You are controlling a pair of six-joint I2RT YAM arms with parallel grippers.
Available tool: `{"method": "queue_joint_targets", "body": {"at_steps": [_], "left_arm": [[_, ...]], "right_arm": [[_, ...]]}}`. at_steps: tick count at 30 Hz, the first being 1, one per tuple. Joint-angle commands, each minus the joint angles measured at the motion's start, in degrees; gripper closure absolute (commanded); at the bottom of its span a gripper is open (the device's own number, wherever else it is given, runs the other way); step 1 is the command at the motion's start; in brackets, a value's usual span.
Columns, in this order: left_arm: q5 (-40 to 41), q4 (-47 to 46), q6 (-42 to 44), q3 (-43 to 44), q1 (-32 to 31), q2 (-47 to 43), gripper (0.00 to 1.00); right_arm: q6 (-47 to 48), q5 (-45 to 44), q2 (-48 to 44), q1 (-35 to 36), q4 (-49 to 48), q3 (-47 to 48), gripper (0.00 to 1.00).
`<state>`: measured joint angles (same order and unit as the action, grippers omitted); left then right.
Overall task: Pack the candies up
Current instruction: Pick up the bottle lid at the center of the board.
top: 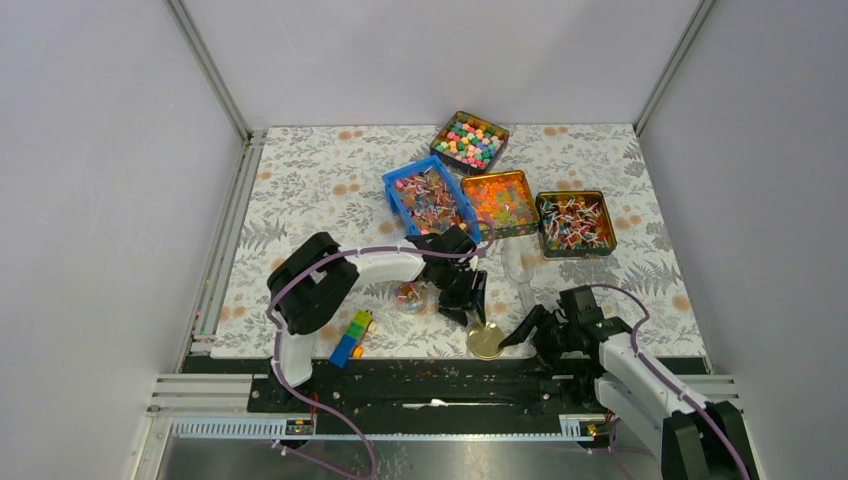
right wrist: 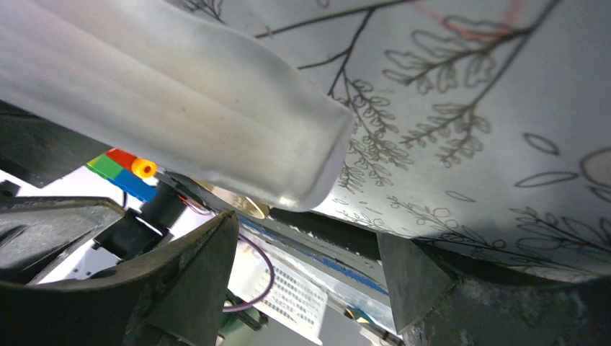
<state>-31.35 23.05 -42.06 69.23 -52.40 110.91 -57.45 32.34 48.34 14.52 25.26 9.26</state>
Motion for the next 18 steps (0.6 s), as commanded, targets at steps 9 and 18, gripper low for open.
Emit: {"method": "queue_joint_targets", "body": {"at_steps": [9,18], "left_arm": [[-12.81,-18.40,-7.36,-4.39,-1.80,2.43,0.62],[-0.66,-1.44,4.81,1.25,-1.62,-4.20,0.35]], "right_arm": [[-9.96,-6.46,-8.22,-0.27,-12.99,-8.57,0.24],[-1.46,-8.67,-9.47,-0.20,1.12,2.26,0.19]]}}
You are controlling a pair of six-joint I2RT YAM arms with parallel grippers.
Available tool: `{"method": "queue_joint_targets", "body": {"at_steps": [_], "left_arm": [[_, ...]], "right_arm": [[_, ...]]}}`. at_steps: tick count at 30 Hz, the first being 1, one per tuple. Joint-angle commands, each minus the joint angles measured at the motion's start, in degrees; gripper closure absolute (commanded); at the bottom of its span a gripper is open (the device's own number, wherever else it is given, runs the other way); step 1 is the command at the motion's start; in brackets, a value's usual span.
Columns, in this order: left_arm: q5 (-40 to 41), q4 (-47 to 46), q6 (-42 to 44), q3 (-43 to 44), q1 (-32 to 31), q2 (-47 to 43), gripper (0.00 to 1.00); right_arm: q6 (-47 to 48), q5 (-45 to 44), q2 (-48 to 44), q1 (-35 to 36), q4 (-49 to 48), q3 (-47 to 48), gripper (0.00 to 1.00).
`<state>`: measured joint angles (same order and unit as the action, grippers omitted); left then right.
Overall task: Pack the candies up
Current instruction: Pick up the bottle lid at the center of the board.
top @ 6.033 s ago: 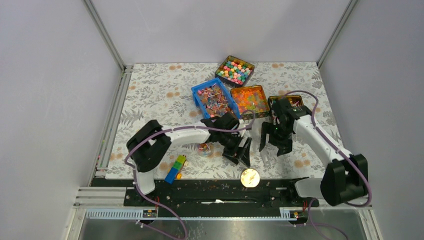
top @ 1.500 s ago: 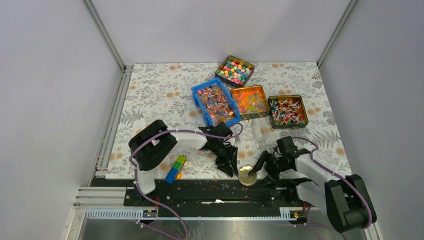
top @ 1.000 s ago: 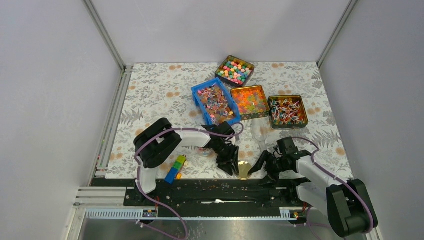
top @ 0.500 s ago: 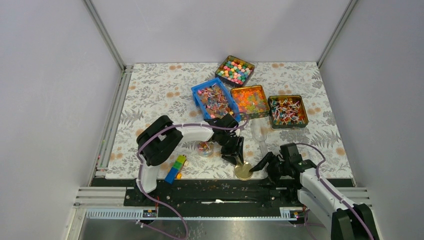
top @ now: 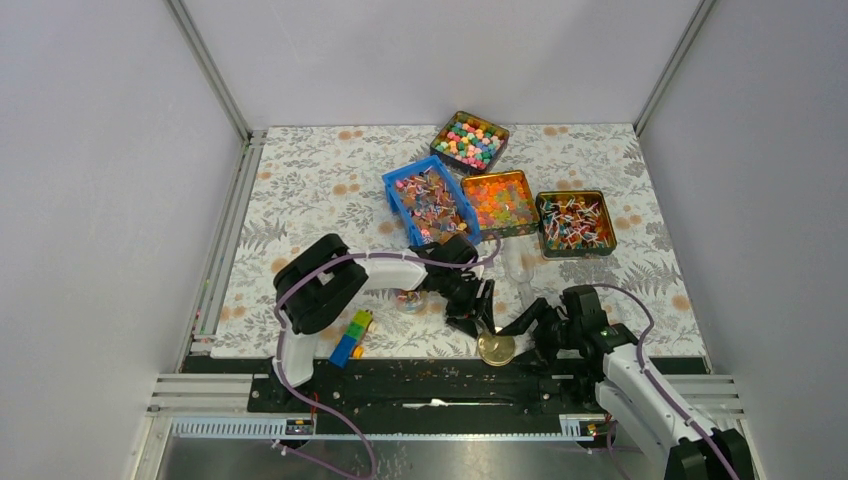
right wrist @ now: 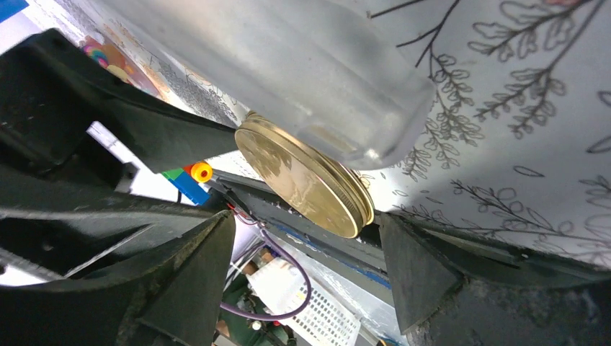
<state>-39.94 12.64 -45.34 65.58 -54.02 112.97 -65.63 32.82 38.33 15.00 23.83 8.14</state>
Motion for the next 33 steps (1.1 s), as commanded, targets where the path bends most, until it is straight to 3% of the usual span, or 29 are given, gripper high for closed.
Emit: {"method": "queue_joint_targets", "body": {"at_steps": [1,5,8,17,20,26,33], "left_arm": [[10.31,11.30,9.53,5.91,0.11,-7.44,0.32],[20.49,19.90,13.51,9.51,2.14,-12.54,0.26],[27.55,24.39,15.27,10.75,4.93,-16.99,0.24],[40.48,28.17,20.81,11.01,12.32,-35.21,0.10],[45.08,28.85,21.33,10.81,14.70,-39.81,0.05],[48.82,28.75,21.26,10.40,18.85,-45.77,0.01],[48.55,28.88,20.73,9.08,21.02,-45.82,0.01]], "right_arm": [[7.53,-8.84,1.97,-0.69,3.35,4.78,0.19],[10.92,-7.09,8.43,-0.67,4.95,8.94,0.19],[15.66,-8.67,12.47,-0.63,11.27,14.82,0.18],[33.04,-12.54,21.77,1.66,26.65,33.14,0.09],[36.48,-15.31,25.17,6.27,28.15,37.76,0.01],[38.71,-25.94,32.29,19.10,30.21,45.70,0.00],[41.22,-40.79,42.36,33.15,31.29,51.00,0.00]]}}
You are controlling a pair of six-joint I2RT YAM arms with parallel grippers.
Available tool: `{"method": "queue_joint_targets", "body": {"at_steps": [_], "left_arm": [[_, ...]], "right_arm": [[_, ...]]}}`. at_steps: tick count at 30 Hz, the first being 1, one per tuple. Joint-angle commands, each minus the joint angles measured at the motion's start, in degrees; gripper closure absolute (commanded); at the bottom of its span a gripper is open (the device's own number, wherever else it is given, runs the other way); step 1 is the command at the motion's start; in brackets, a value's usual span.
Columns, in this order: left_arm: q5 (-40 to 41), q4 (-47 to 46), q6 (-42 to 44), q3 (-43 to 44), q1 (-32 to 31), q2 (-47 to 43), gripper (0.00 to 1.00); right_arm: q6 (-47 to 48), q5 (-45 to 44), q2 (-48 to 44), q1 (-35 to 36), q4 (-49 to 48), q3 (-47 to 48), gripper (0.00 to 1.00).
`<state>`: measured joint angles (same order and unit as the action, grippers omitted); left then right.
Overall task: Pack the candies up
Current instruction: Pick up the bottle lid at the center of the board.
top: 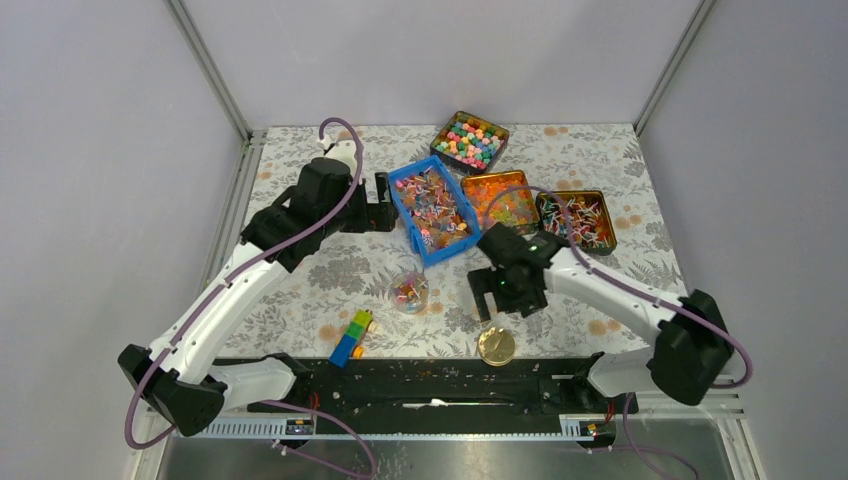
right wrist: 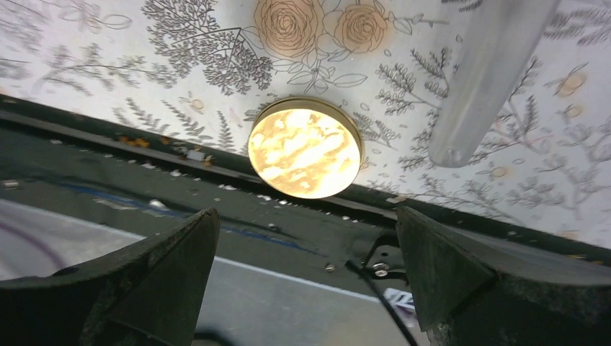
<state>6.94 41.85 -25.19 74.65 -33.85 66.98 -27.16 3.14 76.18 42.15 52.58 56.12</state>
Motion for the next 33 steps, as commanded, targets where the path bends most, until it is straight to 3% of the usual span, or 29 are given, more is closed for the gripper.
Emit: {"method": "queue_joint_targets", "body": {"at_steps": [1,15,33], "left_arm": [[1.20,-0.21,0.25,-0.17,1.11,0.43,0.01],[-1.41,0.83,-0.16,-1.25,2.62,0.51,0.01],[-4.42,1.19,-0.03,-3.17,3.35,-0.24,0.01]], "right_arm": [[2.96,-12.15,5.79,7.54,2.05,3.04,0.00],[5.01,-7.75,12.93,15.35,-9.79,-2.33,0.00],[0.66,-11.08,13.72,18.06,-9.59,-5.73,0.04]]}}
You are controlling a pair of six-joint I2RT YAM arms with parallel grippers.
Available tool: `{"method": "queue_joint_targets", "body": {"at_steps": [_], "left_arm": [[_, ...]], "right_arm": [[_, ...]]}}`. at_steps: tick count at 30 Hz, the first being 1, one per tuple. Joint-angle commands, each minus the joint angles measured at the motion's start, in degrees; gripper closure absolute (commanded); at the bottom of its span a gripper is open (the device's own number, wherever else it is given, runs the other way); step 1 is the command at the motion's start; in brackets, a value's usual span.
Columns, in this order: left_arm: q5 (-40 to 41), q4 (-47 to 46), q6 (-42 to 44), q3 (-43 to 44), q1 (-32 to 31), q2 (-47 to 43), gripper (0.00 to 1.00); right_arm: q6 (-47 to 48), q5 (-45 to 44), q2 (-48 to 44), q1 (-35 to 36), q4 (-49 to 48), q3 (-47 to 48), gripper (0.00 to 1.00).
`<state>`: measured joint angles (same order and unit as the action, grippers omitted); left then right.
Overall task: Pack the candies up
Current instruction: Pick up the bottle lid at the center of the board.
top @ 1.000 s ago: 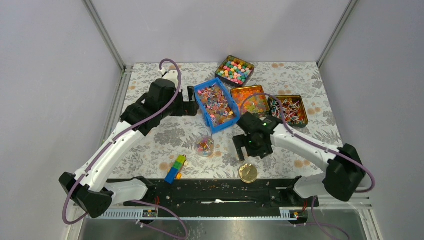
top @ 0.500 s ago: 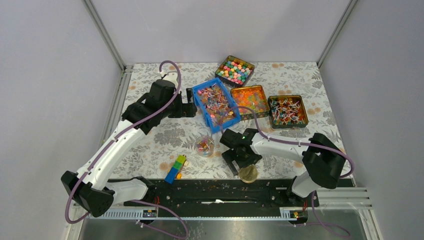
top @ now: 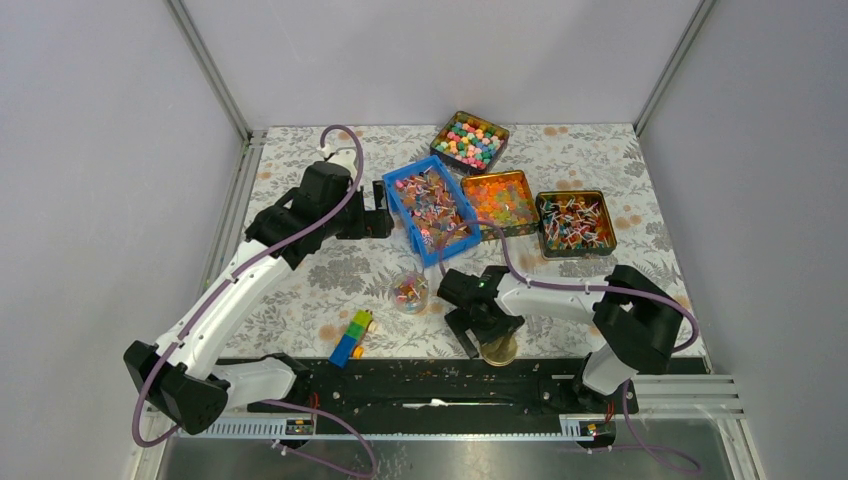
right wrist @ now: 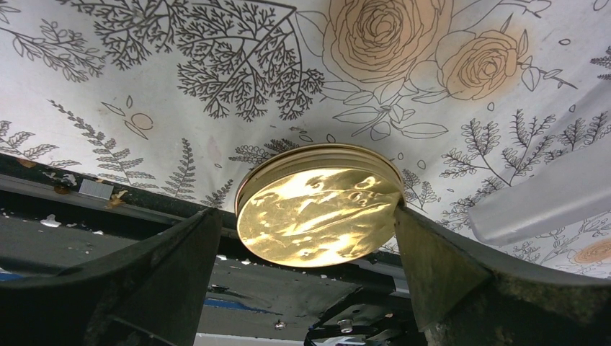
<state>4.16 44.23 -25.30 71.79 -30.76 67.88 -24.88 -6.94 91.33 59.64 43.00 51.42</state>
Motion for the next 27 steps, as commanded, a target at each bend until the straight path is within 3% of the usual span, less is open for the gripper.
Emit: {"method": "queue_joint_targets", "body": {"at_steps": [1,13,27], "left_arm": [[-1.76,-1.31,0.00,-0.47,0.27,-1.23,0.01],[-3.05,-1.33,-0.39,-1.69,0.28,-1.71,0.01],[-3.90,-1.38,-0.28,-1.90,0.27,-2.57,0.01]], "right_arm": [[-1.71,-0.93,-1.67,0.57,-0.01,-1.12,0.03],[-4.21,-1.07,-10.59,0.57,-0.86,-4.86,0.00],[-4.34,-0.48,-5.87,0.48,-3.15,-5.62,0.04]]}}
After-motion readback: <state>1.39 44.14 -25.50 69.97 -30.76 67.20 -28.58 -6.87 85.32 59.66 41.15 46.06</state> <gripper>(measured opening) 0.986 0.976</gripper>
